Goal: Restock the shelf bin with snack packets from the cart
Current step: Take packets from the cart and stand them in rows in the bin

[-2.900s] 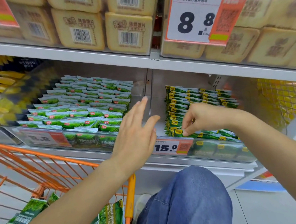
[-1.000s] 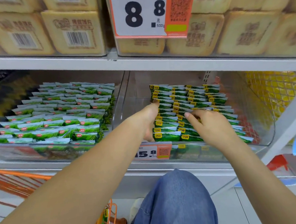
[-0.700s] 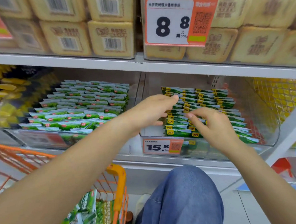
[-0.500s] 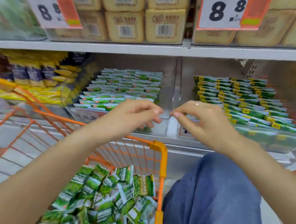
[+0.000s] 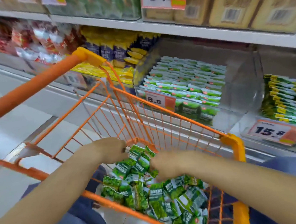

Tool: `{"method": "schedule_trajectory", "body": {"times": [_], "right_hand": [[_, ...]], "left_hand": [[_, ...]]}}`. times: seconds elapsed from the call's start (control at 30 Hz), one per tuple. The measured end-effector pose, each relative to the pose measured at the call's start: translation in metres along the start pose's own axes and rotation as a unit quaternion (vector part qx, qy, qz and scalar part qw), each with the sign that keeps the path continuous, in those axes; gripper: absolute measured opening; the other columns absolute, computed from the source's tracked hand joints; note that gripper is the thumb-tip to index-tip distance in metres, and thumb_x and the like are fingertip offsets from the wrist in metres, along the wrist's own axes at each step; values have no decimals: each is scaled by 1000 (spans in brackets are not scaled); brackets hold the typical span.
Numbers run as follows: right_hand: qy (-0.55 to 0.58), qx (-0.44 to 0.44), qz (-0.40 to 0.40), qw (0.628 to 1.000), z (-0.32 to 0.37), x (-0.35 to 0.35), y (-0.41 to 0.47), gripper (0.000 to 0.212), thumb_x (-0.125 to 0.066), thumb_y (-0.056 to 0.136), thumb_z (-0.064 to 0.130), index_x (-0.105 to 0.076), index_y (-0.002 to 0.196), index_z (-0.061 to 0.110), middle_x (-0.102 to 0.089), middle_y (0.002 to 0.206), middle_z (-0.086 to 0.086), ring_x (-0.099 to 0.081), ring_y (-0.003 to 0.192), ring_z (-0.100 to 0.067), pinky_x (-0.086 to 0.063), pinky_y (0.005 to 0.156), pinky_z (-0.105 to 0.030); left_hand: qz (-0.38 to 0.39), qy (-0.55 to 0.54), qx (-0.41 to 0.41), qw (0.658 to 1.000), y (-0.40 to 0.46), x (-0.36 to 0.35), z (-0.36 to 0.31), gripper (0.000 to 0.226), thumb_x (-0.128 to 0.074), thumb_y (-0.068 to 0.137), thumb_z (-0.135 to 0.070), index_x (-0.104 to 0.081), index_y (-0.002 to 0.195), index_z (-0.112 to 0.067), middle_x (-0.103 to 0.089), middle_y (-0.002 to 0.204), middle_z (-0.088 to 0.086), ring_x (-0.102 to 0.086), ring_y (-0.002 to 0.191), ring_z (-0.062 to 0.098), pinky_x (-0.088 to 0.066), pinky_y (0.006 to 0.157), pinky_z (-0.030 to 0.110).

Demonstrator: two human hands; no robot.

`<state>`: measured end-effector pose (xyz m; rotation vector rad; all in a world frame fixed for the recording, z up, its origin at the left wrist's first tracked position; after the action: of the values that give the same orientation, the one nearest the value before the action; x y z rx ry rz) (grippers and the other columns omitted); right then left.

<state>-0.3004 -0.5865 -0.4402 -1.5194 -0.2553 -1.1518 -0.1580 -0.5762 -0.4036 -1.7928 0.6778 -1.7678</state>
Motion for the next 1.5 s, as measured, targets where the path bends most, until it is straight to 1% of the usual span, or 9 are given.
{"method": "schedule_trajectory", "body": {"times": [0.1, 0.33, 0.53, 0.63, 0.73, 0.93, 1.07, 1.3, 1.5], "right_hand": [[43, -2, -1, 999, 25, -3, 27, 57, -46, 95, 53, -50, 60, 8, -46, 58, -7, -44, 53, -24, -35, 50, -29], [273, -115, 50, 954, 23, -39, 51, 38, -61, 91, 40, -67, 82, 4, -69, 71, -9, -55, 48, -12, -52, 57, -25], [368, -60, -10, 928, 3, 13, 22, 22, -60, 91, 17, -57, 71, 11, -71, 77, -10, -62, 64, -14, -53, 65, -28], [494, -14, -105, 863, -17, 55, -24, 25, -60, 94, 18, -50, 71, 13, -60, 63, 0, -66, 62, -9, -55, 62, -22], [596, 17, -207, 775, -38, 74, -76, 23, -60, 92, 16, -52, 70, 12, -63, 62, -4, -67, 62, -11, -56, 62, -22], [660, -35, -331, 673, -86, 59, -147, 15, -63, 83, 15, -53, 74, 8, -63, 60, -5, -70, 62, -16, -57, 61, -22], [640, -60, -395, 657, -119, 49, -192, 22, -68, 75, 15, -63, 96, 15, -69, 83, -2, -68, 72, -11, -57, 63, -22], [557, -83, -426, 708, -159, 26, -256, 21, -74, 75, 5, -70, 92, 16, -73, 77, 7, -64, 70, 0, -49, 63, -15], [555, -218, -491, 635, -243, 5, -300, 19, -74, 79, 12, -65, 96, 10, -66, 74, 5, -60, 63, -6, -44, 54, -16]], "left_hand": [[25, -10, -8, 1000, 2, -3, -4, 53, -35, 102, -46, -35, 144, -14, -52, 133, 14, -54, 114, 28, -42, 90, 33], [-23, -11, -34, 999, 9, -1, -5, 49, -36, 102, -45, -44, 136, -12, -54, 100, 6, -52, 83, 22, -41, 73, 33], [-143, -57, -18, 988, -1, 19, 0, 50, -35, 101, -49, -47, 135, -14, -63, 117, 8, -59, 102, 25, -49, 85, 37], [-229, -291, -21, 929, -16, 40, 6, 60, -30, 95, -62, -46, 135, -21, -66, 113, 5, -62, 102, 21, -50, 91, 40], [-129, -535, -81, 831, -32, 47, -12, 67, -37, 77, -76, -61, 117, -28, -71, 107, -2, -68, 93, 16, -54, 90, 35], [-135, -541, -261, 788, -58, 90, -91, 10, -63, 89, -23, -68, 81, -18, -55, 51, -15, -54, 51, -2, -47, 57, 13], [-188, -524, -296, 776, -42, 118, -141, 16, -69, 84, -24, -72, 92, -10, -72, 82, 10, -63, 70, 8, -50, 59, 18], [-306, -372, -350, 804, -26, 149, -247, 15, -78, 76, -35, -67, 67, -33, -68, 66, -6, -59, 61, -1, -46, 61, 18], [-429, -330, -291, 788, 15, 173, -277, 49, -36, 96, -54, -54, 128, -21, -60, 122, -4, -52, 115, 15, -42, 96, 36]]}}
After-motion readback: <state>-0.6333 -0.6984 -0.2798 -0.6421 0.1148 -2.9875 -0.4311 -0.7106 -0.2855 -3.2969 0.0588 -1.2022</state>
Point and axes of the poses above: each hand's wrist, its own y-axis towards the middle knuckle, its own x-axis out of the back of the hand, z = x × y, the point moved 6 cm from there along y, towards the middle knuckle
